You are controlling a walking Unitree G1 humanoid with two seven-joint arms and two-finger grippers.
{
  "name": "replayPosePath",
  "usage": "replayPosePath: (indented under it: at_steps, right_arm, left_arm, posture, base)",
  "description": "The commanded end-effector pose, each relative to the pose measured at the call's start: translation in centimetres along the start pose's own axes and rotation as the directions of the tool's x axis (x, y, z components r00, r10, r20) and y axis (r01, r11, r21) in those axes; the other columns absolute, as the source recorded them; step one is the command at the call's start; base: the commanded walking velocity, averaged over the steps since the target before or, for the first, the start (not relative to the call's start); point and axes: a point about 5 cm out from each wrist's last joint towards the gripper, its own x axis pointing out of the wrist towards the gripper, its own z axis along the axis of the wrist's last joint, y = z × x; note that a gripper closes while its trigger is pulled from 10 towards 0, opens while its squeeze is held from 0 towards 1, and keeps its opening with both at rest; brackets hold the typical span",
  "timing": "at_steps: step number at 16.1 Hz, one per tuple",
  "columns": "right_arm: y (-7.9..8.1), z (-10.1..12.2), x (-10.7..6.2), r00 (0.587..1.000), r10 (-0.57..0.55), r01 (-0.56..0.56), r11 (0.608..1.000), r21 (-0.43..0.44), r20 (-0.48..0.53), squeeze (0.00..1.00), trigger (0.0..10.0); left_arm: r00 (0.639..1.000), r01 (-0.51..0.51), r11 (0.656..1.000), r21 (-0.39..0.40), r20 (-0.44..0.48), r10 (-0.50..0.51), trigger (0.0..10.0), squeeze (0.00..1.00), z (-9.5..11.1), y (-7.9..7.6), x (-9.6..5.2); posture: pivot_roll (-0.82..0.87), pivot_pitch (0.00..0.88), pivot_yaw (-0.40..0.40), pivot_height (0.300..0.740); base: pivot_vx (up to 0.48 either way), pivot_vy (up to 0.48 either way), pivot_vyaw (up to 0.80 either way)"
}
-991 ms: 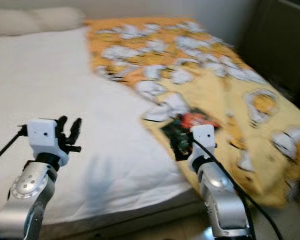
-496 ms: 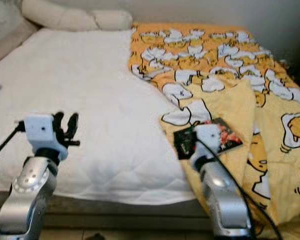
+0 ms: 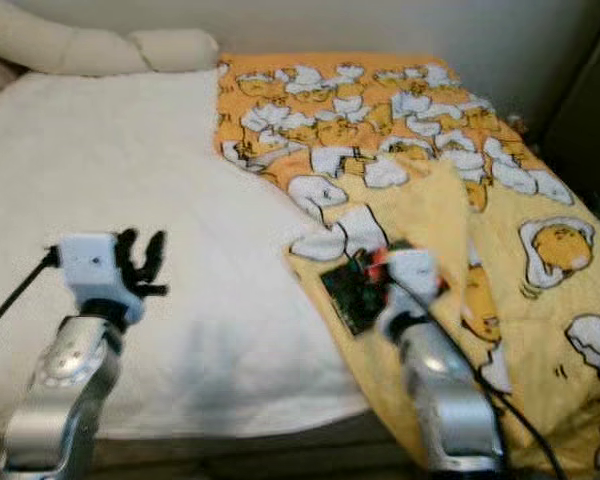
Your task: Clean up the room
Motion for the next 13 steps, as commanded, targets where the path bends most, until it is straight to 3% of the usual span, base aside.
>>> replayPosePath:
  at_steps: [1, 3, 8, 11, 12, 13]
  right_arm:
    - [-0.2, 0.4, 0.0, 1.000, 0.025, -0.025, 0.996, -0.084, 0.002, 0.00, 10.0]
    - [-0.2, 0.3, 0.1, 1.000, 0.008, -0.008, 1.000, -0.012, 0.003, 0.00, 10.0]
    - [0.1, -0.7, 0.0, 0.997, 0.044, -0.046, 0.999, -0.020, -0.063, 0.00, 10.0]
    - [-0.1, -1.0, 0.0, 0.997, 0.026, -0.024, 0.999, 0.029, -0.078, 0.00, 10.0]
    - [-0.6, -1.4, 0.4, 0.995, 0.000, 0.008, 0.997, 0.076, -0.098, 1.00, 10.0]
    - [-0.9, -1.6, 0.8, 0.993, -0.024, 0.037, 0.993, 0.112, -0.120, 1.00, 10.0]
  left_arm:
    - [1.000, 0.010, 1.000, -0.007, -0.003, -0.010, 10.0, 0.00, 0.0, -0.3, 0.0]
    - [1.000, 0.009, 1.000, -0.019, 0.005, -0.009, 10.0, 0.00, 0.0, -0.3, -0.1]
    - [1.000, 0.007, 1.000, -0.014, -0.008, -0.007, 10.0, 0.00, -0.1, -0.1, -0.3]
    - [1.000, 0.024, 1.000, -0.019, -0.020, -0.024, 10.0, 0.00, -0.2, -0.3, -0.2]
    - [0.997, 0.068, 0.998, -0.006, -0.033, -0.068, 10.0, 0.00, -0.3, -0.8, 0.1]
    - [0.992, 0.113, 0.994, 0.012, -0.052, -0.112, 10.0, 0.00, -0.4, -1.1, 0.4]
  posture:
    - [-0.06, 0.017, -0.022, 0.740]
    - [-0.06, 0.021, -0.026, 0.740]
    - [-0.06, 0.030, -0.024, 0.740]
    - [-0.06, 0.035, -0.019, 0.740]
    - [-0.06, 0.038, -0.013, 0.740]
    - [-0.06, 0.039, -0.011, 0.740]
  base:
    - [0.334, 0.000, 0.80]
    - [0.000, 0.000, 0.80]
    - [0.000, 0.000, 0.00]
    - [0.000, 0.000, 0.00]
    - [0.000, 0.000, 0.00]
    - [0.000, 0.000, 0.00]
